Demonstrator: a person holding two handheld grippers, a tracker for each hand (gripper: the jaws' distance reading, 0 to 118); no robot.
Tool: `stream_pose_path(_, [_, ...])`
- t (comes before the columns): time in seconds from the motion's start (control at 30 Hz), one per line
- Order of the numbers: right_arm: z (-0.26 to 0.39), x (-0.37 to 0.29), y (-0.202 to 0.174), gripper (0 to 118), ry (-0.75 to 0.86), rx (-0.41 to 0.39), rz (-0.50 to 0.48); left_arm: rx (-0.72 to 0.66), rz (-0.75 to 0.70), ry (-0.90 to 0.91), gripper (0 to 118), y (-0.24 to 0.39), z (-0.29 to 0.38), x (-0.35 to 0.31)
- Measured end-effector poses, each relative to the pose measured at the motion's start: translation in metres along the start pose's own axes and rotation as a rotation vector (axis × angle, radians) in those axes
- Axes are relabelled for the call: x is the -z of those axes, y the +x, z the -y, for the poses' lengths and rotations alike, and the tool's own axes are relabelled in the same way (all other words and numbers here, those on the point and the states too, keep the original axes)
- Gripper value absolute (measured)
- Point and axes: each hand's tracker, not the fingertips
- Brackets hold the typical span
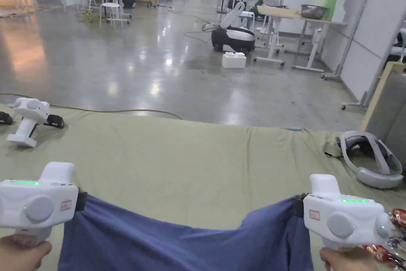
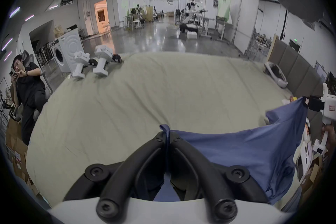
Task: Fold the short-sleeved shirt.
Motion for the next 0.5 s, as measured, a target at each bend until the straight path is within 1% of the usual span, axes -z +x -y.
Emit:
stream_pose_path(0.07, [-0.017, -0.023, 0.001, 3, 0.039, -0.029, 0.005, -0.010, -0.003, 0.041, 5, -0.003, -0.012, -0.019])
stream_pose_path(0.17, [-0.041, -0.057, 0.003, 3, 0.108, -0.047, 0.019, -0.022, -0.008, 0.098, 5, -0.010, -0.030, -0.048])
stream_pose_path(0.37, [-0.090, -0.111, 0.013, 3, 0.222, -0.044, 0.032, -0.060, -0.018, 0.197, 5, -0.030, -0.074, -0.099])
stream_pose_path(0.5, [-0.128, -0.137, 0.017, 3, 0.293, -0.048, 0.054, -0.056, -0.036, 0.260, 5, -0.038, -0.111, -0.126])
